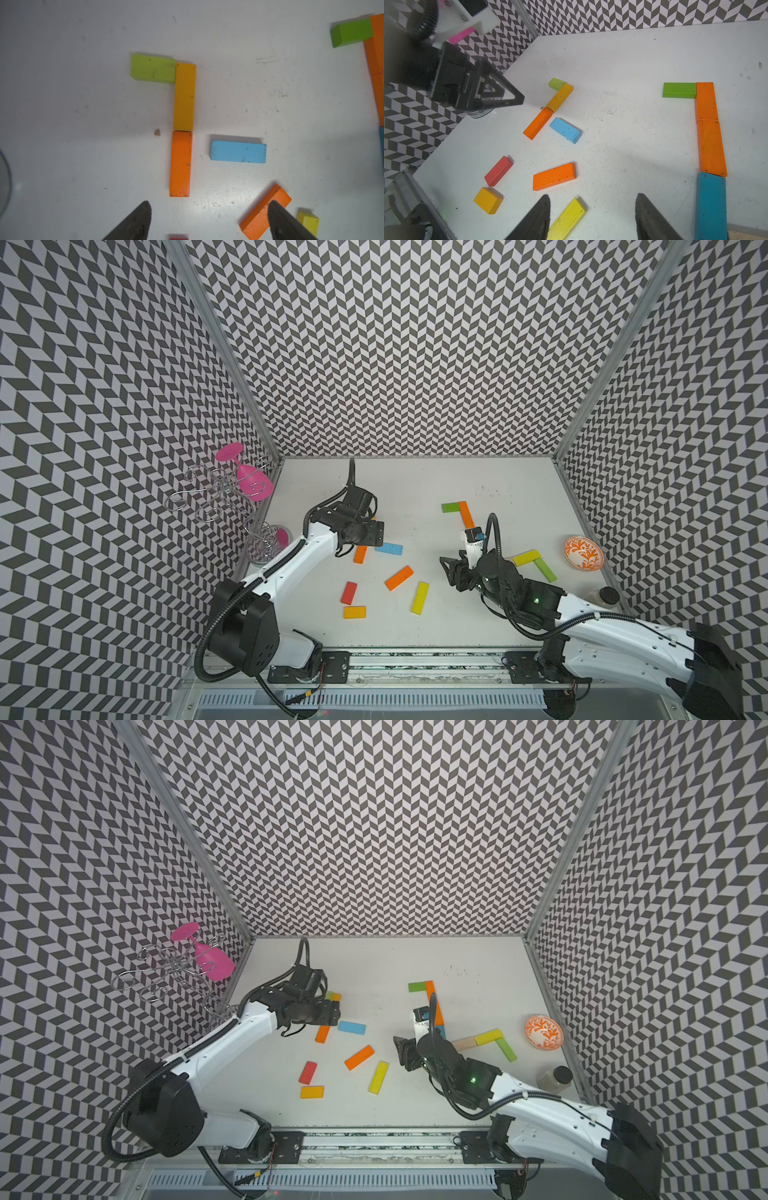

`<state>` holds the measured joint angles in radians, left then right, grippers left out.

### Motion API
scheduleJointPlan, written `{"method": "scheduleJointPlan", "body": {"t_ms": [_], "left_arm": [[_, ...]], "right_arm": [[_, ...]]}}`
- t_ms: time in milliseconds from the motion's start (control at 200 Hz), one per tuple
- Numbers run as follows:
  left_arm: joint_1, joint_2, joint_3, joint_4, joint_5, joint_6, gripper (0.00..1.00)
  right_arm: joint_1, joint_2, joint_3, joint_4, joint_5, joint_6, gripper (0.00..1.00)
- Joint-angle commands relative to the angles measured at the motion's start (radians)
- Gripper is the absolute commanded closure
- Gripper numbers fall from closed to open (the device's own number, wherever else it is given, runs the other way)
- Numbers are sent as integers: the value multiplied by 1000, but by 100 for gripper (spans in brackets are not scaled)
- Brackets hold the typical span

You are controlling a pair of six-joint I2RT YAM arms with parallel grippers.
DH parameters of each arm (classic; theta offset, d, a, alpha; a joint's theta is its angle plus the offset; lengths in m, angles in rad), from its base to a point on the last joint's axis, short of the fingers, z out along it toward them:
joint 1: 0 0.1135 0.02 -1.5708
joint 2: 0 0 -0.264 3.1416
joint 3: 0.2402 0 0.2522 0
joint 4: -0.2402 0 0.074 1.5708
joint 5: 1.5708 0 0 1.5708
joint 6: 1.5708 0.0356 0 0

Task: Assemble a giraffe with building blocks
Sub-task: Pick up the building block from the center of the board.

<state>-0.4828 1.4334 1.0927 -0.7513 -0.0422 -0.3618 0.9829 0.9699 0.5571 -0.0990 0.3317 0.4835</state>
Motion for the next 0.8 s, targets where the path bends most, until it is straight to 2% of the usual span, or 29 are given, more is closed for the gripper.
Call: {"method": "scheduleJointPlan", "body": {"t_ms": [0,190,401,651,796], "left_arm": [[-53,32,-29,54,19,-125,12],[-111,21,-56,39,-34,-169,9],[-124,-89,-194,12,-23,-219,8],[-307,-82,-211,51,5,-221,8],[-349,-18,-183,75,-7,-171,8]], "right_arm": [[-5,-3,52,5,-10,15,36],[-5,-54,36,-32,12,17,36],[-6,-112,-23,17,32,20,36],[-5,-97,-32,21,15,27,36],[-6,-111,-40,19,20,27,36]]}}
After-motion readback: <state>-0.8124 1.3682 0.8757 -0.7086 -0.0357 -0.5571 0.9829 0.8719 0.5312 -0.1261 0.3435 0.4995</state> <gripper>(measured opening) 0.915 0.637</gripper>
